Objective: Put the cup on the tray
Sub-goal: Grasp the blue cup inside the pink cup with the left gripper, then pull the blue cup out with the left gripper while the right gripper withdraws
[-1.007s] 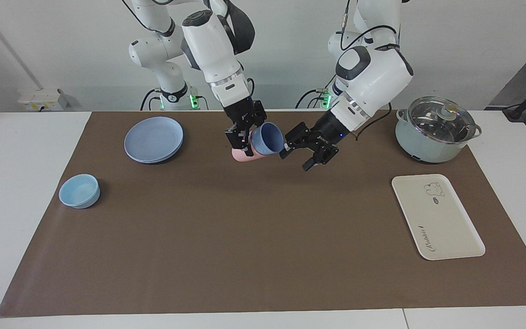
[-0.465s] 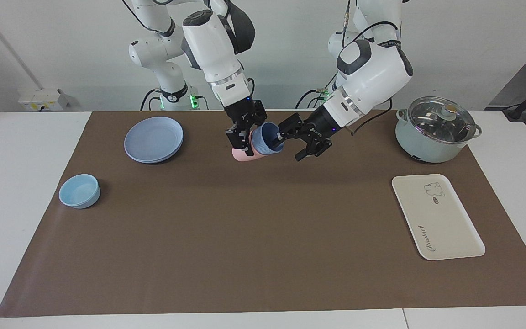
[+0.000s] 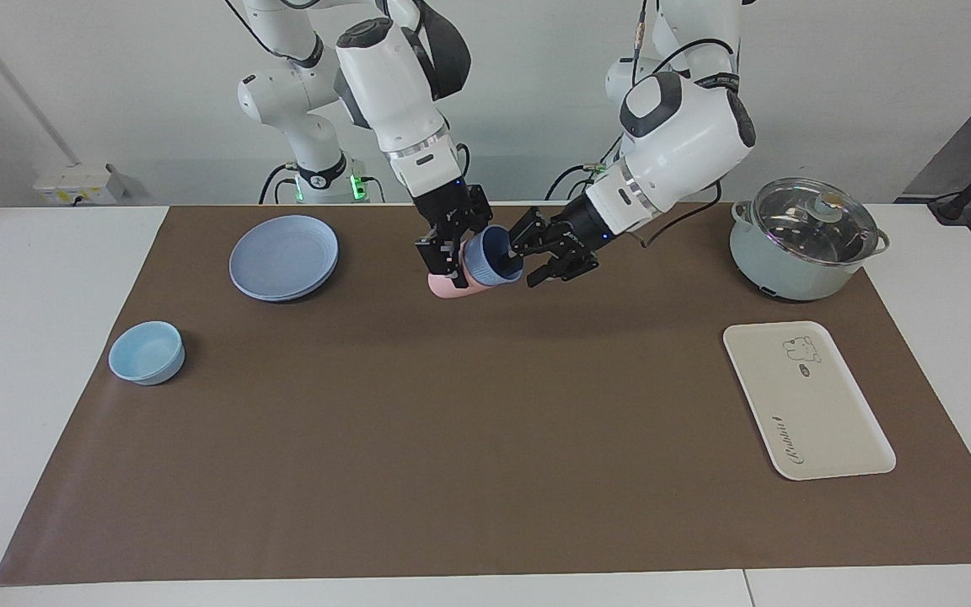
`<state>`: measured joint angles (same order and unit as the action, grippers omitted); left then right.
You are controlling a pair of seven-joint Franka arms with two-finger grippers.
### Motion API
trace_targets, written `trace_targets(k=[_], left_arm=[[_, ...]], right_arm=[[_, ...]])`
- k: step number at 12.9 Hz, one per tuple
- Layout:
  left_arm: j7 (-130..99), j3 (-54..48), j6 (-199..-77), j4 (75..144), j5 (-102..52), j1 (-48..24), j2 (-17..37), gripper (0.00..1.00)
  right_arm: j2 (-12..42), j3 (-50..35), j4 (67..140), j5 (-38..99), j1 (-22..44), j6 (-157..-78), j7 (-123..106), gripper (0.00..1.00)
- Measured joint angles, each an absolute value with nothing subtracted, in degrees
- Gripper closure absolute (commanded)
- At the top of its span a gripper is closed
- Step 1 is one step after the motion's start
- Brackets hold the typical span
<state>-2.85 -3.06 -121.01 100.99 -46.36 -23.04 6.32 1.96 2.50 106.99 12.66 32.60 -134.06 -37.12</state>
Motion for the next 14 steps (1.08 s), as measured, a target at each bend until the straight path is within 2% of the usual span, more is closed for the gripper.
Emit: trace_targets(k=[11,14], left_arm=[[-2.87,-2.31,-119.89,98.90,-46.49,-22.53,5.92,1.00],[-2.78,-1.74,-117.20,95.36,-45.64,-16.92,5.20,1.00]], right_arm=[[2.09,2.59,106.82,12.56,32.35,-134.71,-37.08,1.00],[2.37,2.79,106.85,12.53,31.69,-134.89,-37.08,1.00]])
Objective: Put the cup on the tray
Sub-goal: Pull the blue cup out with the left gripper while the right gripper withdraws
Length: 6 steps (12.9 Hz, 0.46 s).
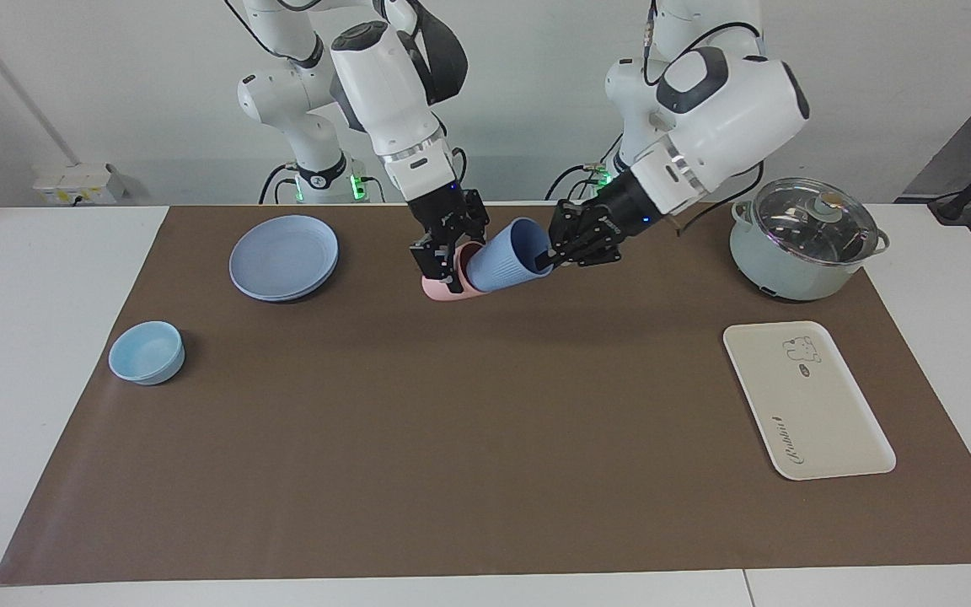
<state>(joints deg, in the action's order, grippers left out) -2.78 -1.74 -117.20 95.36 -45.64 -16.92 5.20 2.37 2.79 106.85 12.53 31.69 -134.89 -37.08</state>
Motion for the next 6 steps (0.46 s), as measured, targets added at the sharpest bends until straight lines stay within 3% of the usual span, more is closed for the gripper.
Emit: trace_targets(k=[4,6], left_arm=[[-2.28,-1.11,-115.37,92.74,-28.61,-9.94,5.18,1.00],[-2.42,-1.00,-115.40,92.78,-23.95,-7.14,5.34,1.00]], right_arm=[[2.38,2.94,106.88,13.01,25.14,-136.61,-40.71,1.00],[2.71,3.03,107.24,21.12,20.46,-140.12,-48.89,1.00]])
